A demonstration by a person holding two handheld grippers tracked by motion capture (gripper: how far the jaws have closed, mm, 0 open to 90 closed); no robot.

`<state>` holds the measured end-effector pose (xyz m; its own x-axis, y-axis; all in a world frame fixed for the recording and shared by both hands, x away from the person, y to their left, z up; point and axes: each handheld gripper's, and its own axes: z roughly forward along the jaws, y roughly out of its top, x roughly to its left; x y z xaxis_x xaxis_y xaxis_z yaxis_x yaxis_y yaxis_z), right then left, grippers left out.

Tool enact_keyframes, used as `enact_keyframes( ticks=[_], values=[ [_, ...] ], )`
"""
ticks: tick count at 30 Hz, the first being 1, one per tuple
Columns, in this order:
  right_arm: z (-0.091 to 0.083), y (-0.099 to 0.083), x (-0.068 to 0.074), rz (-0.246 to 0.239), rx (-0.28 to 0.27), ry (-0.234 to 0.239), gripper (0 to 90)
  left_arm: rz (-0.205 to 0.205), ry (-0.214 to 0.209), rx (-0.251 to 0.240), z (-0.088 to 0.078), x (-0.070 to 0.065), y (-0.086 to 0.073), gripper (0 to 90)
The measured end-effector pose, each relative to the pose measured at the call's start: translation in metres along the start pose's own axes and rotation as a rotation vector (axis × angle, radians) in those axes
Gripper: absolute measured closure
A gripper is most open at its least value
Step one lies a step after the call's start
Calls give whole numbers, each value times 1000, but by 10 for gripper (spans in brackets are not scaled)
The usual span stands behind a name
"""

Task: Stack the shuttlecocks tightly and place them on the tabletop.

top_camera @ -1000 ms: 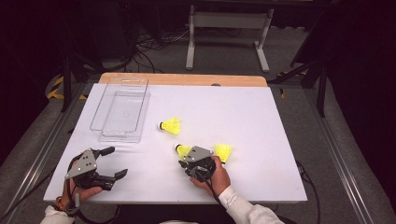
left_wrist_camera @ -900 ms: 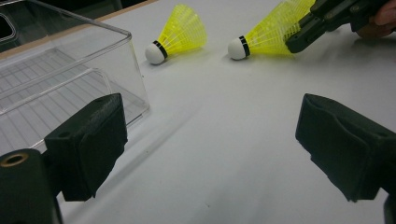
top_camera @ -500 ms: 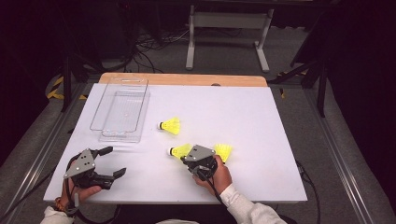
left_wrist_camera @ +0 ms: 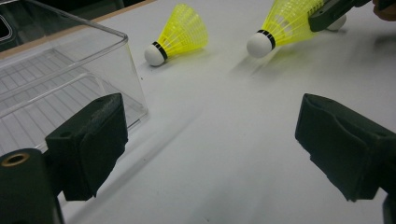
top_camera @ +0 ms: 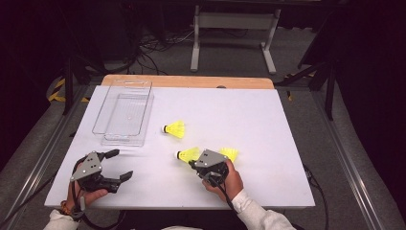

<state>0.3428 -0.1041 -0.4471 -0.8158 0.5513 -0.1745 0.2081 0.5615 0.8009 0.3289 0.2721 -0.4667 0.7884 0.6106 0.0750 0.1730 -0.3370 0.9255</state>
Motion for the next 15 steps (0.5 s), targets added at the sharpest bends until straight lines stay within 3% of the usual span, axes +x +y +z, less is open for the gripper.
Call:
enact_keyframes(
  ticks=[5, 15],
  values=[
    [-8, 2, 0, -22, -16, -14, 900, 1, 4, -16, 1, 3, 1, 102],
    [-21, 3, -4, -11, -36, -30, 900, 5, -4, -19, 4, 5, 3, 103]
  ],
)
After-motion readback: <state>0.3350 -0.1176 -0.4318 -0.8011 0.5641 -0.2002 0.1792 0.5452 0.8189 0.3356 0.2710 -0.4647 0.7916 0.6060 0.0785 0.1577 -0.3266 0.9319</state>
